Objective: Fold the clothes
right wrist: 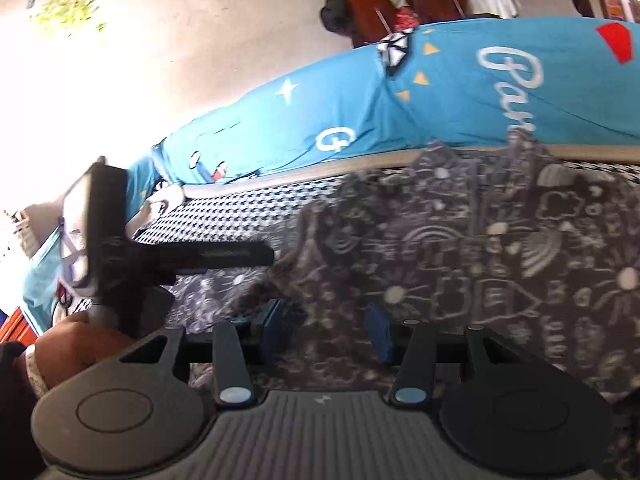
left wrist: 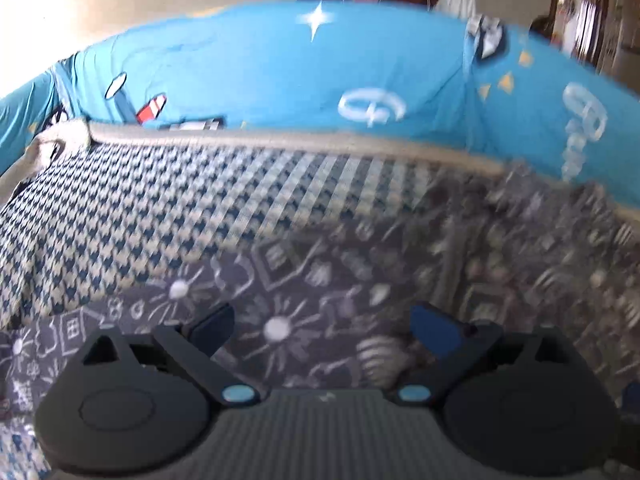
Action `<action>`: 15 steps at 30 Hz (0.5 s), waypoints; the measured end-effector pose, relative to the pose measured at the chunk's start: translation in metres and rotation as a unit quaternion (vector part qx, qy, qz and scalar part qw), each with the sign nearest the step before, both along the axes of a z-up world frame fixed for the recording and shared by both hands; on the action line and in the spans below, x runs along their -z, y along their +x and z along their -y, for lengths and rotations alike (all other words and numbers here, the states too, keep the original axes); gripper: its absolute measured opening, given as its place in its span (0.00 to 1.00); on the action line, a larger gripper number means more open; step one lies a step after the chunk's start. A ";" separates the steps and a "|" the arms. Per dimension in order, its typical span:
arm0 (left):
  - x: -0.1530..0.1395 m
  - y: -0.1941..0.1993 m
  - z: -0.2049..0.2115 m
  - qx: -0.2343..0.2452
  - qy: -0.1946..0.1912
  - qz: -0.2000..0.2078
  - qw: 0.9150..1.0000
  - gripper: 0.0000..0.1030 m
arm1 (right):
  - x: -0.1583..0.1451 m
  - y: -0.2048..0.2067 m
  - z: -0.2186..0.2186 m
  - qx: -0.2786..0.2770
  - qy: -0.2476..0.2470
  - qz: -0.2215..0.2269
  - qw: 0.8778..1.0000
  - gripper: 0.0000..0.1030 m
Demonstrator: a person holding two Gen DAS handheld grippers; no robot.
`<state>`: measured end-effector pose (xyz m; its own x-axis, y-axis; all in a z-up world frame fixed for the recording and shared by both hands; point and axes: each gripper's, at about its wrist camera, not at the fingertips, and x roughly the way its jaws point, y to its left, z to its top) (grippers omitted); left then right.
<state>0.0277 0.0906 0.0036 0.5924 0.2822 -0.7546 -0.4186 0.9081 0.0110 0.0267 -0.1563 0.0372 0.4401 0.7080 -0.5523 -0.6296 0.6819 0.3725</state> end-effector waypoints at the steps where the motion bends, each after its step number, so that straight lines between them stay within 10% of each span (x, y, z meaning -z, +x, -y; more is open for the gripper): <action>1: 0.005 0.000 -0.002 0.001 -0.003 -0.005 1.000 0.97 | 0.001 -0.002 -0.005 -0.005 -0.001 0.004 1.000 0.46; 15: -0.009 -0.023 -0.023 -0.016 -0.054 0.023 0.998 0.98 | 0.013 -0.009 -0.057 -0.051 -0.031 0.074 0.995 0.46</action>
<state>0.0048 0.1134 0.0124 0.6195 0.2200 -0.7535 -0.4454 0.8889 -0.1067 0.0174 -0.0996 0.0244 0.4468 0.7202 -0.5308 -0.7418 0.6299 0.2302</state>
